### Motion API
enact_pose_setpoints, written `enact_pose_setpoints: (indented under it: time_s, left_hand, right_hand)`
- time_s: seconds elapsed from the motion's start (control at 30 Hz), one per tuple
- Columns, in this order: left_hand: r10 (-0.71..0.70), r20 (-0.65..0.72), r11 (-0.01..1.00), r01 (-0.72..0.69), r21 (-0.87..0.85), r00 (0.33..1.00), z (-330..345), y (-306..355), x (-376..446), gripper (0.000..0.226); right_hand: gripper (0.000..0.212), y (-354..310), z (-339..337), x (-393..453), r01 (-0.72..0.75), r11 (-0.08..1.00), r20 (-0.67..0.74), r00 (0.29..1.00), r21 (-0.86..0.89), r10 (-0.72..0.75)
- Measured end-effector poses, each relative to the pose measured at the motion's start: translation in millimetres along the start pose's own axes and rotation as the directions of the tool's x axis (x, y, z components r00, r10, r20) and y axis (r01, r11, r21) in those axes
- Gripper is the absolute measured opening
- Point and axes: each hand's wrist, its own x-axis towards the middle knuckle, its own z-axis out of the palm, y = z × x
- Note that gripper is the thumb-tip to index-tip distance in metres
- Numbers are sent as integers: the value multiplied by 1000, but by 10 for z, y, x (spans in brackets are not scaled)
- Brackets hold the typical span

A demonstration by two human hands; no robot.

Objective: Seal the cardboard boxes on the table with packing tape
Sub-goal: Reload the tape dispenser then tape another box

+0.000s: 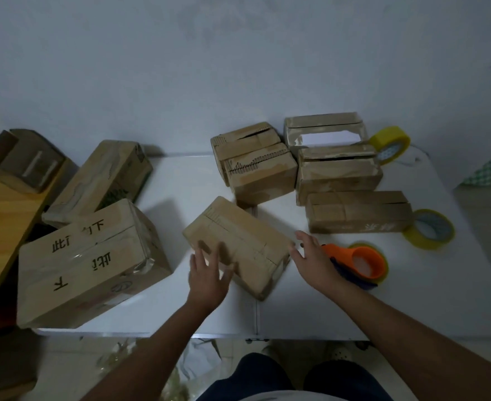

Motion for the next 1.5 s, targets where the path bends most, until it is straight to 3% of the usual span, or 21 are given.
enact_pose_setpoints:
  time_s: [0.1, 0.17, 0.33, 0.43, 0.53, 0.63, 0.7, 0.83, 0.97, 1.13, 1.23, 1.33, 1.4, 1.5]
  left_hand:
    - [38, 77, 957, -14, -291, 996, 119, 131, -77, 82]
    - [67, 152, 935, -9, -355, 986, 170, 131, -115, 94]
    - [278, 323, 942, -191, -277, 905, 254, -15, -69, 104]
    - [333, 355, 934, -255, -249, 873, 209, 134, 110, 101]
    - [358, 313, 933, -321, -165, 880, 180, 289, 270, 91]
    - [461, 186, 886, -462, -37, 868, 199, 338, 266, 79]
    - [511, 176, 846, -528, 69, 841, 213, 337, 224, 78]
    - [533, 257, 782, -585, 213, 806, 204, 327, 182, 75]
    - [470, 306, 808, -543, 228, 828, 157, 386, 184, 69]
    - [492, 279, 807, -552, 210, 825, 169, 350, 170, 63]
    - [501, 242, 810, -548, 206, 831, 229, 318, 221, 64]
    - [516, 197, 815, -549, 187, 834, 301, 374, 233, 62]
    - [498, 125, 860, -507, 56, 858, 289, 562, 198, 56]
    - [298, 190, 919, -227, -321, 935, 218, 1053, 143, 44]
  right_hand:
    - [44, -57, 56, 15, -32, 999, 40, 999, 13, 32]
    - [35, 7, 74, -102, -39, 999, 23, 999, 21, 38]
    - [22, 299, 81, -466, -18, 1000, 62, 998, -23, 19]
    - [30, 312, -56, -493, -40, 999, 69, 997, 8, 40]
    - [29, 405, -223, -465, -33, 999, -13, 999, 3, 33]
    - [26, 669, -413, -445, -102, 988, -151, 985, -115, 84]
    - [28, 831, -514, -448, -151, 969, -225, 969, -196, 106]
    - [38, 1026, -597, -339, -218, 935, -139, 973, -281, 185]
    - [30, 1138, -526, -111, -204, 910, -68, 979, -362, 192]
    - [18, 1139, -519, -114, -214, 880, -52, 976, -425, 212]
    - [24, 1145, -606, -224, -187, 910, -73, 982, -371, 172]
    - [29, 1069, -760, -367, -144, 968, -99, 987, -207, 126]
    - [27, 973, -857, -446, -126, 982, -104, 988, -140, 112]
    - [27, 826, -1021, -542, -88, 990, -99, 992, -106, 78]
